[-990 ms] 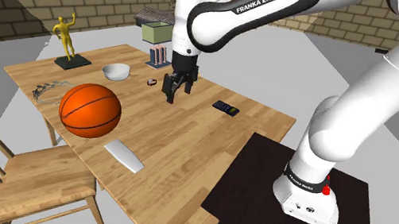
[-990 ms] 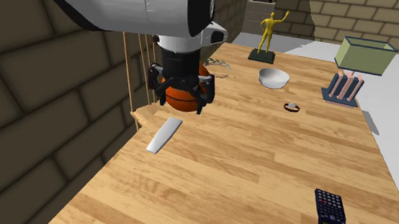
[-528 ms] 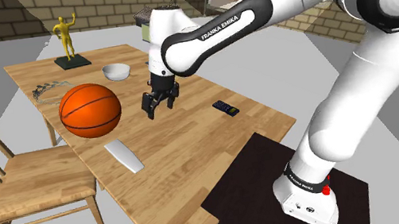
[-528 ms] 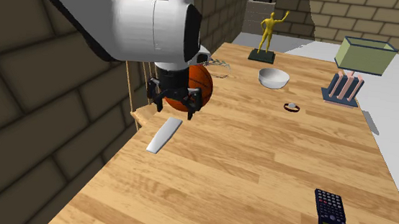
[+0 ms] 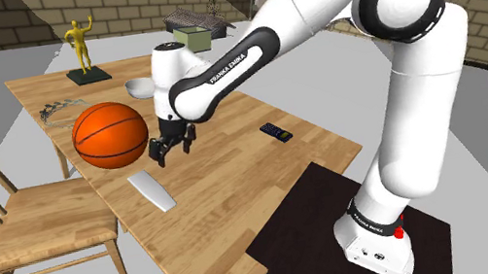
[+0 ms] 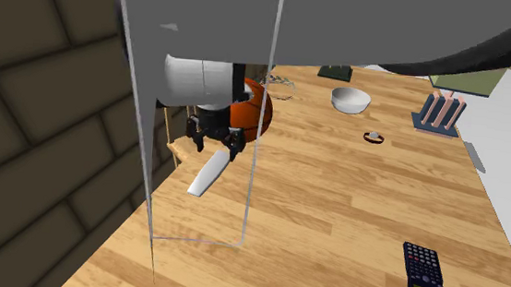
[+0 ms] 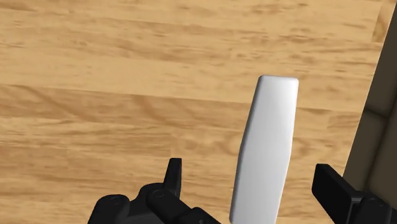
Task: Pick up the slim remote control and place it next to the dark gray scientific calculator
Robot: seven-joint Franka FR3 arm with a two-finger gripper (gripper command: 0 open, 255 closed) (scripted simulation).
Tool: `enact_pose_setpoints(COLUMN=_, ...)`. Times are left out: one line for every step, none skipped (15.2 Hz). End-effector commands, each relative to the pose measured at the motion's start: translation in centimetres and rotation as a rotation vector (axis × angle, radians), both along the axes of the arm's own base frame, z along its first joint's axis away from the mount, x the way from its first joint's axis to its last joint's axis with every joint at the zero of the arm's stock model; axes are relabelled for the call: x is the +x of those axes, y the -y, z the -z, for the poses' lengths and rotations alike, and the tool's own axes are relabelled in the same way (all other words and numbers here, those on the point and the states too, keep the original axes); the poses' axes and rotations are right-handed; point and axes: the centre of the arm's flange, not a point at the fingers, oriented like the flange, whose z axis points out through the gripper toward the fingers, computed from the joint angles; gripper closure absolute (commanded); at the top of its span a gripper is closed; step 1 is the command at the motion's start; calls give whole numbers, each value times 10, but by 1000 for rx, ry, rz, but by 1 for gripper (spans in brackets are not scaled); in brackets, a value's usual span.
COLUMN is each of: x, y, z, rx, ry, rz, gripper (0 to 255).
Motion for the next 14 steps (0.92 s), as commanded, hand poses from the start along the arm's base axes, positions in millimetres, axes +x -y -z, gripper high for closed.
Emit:
enact_pose_setpoints(x=14, y=-14, z=21, rx=-3, ry=-8, rz=10, gripper=0)
enact_pose_setpoints(x=21, y=-19, z=31, rx=-4, ry=-12, rz=14, gripper=0)
enact_pose_setpoints(x=28, y=-24, z=41, rx=-5, ry=-16, rz=18, gripper=0)
enact_pose_setpoints(x=35, y=-30, z=51, rx=-6, ry=-20, rz=23, gripper=0)
enact_pose_setpoints(x=42, y=-35, z=62, rx=-7, ry=-24, rz=27, gripper=0)
enact_pose_setpoints(x=49, y=-41, z=72, rx=-8, ry=-27, rz=31, gripper=0)
enact_pose_setpoints(x=56, y=-46, z=82, rx=-9, ry=-31, rz=36, gripper=0)
enact_pose_setpoints(x=63, y=-51, z=93, rx=-10, ry=-35, rz=40, gripper=0)
enact_pose_setpoints(x=68, y=-55, z=101, rx=-11, ry=-38, rz=44, gripper=0)
enact_pose_setpoints(x=68, y=-55, z=106, rx=-11, ry=-38, rz=44, gripper=0)
enact_pose_setpoints(x=68, y=-55, z=112, rx=-11, ry=-38, rz=44, gripper=0)
enact_pose_setpoints(x=69, y=-55, z=117, rx=-11, ry=-38, rz=44, gripper=0)
enact_pose_setpoints(x=69, y=-55, z=122, rx=-11, ry=-38, rz=44, gripper=0)
enact_pose_setpoints(x=69, y=-55, z=128, rx=-11, ry=-38, rz=44, gripper=0)
